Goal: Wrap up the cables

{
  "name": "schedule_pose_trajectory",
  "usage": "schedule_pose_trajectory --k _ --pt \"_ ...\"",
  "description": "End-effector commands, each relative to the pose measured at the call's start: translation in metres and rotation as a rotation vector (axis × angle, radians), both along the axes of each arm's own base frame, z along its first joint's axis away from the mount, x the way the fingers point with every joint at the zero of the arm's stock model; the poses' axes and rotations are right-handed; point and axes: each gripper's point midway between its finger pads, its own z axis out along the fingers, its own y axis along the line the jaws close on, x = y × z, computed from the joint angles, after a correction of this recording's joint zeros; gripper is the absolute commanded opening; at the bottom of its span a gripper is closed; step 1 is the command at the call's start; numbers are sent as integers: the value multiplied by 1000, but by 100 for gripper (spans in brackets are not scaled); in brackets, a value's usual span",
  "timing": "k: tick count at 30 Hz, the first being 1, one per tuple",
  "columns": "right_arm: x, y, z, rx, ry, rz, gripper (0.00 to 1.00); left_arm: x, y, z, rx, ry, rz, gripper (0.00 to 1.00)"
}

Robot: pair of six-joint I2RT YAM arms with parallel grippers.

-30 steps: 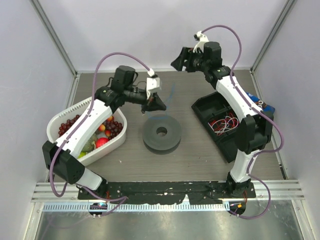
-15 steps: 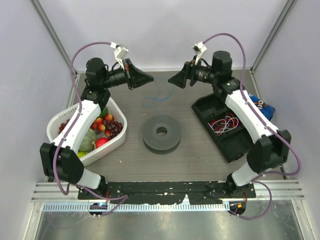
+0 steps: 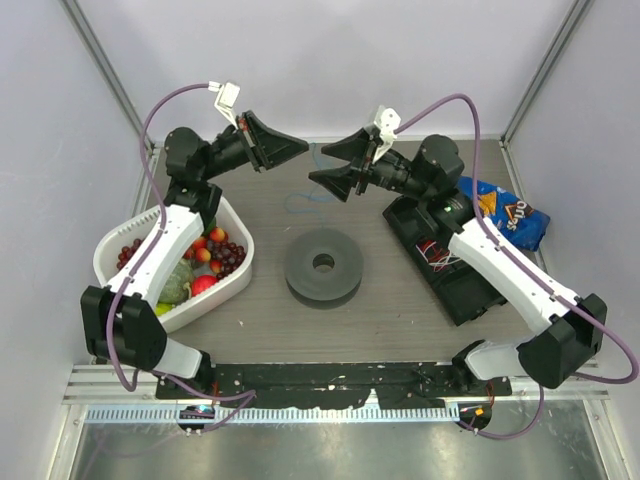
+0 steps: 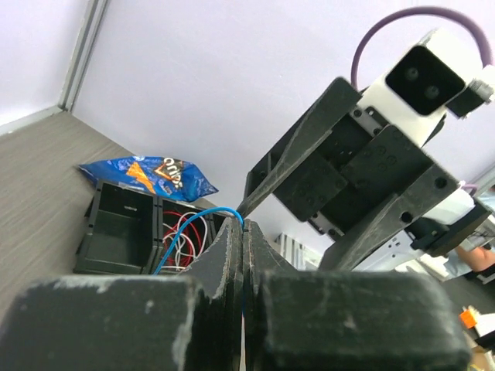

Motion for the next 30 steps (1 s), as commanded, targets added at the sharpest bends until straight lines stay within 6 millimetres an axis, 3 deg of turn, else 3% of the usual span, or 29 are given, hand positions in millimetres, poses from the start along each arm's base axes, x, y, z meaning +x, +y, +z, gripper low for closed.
schedule_pose_trajectory --k 1,3,10,16,20,23,24,25,27,30 --pt "18 4 10 39 -111 -91 63 -27 7 34 -63 -63 1 0" --pt "20 8 10 38 -128 -97 58 -30 7 33 -66 -55 -3 0" --pt "33 16 6 37 -168 -154 54 -41 11 35 -82 -44 1 0" --pt "32 22 7 41 -172 -140 28 -42 13 32 -90 -29 17 0" --pt "29 24 4 25 -158 -122 1 -39 14 31 -105 8 43 0" --pt "30 19 0 0 -154 -143 1 -39 15 32 -105 20 56 0" --pt "31 18 1 -5 -155 -150 1 -36 18 32 -102 31 70 8" --pt "32 15 -4 -32 -150 -161 1 -35 22 34 -101 28 83 23" --pt "32 10 -4 -67 -152 -170 1 -36 35 37 -78 3 98 61" --pt "25 6 -16 -172 -173 -144 1 -34 54 31 30 -25 121 72"
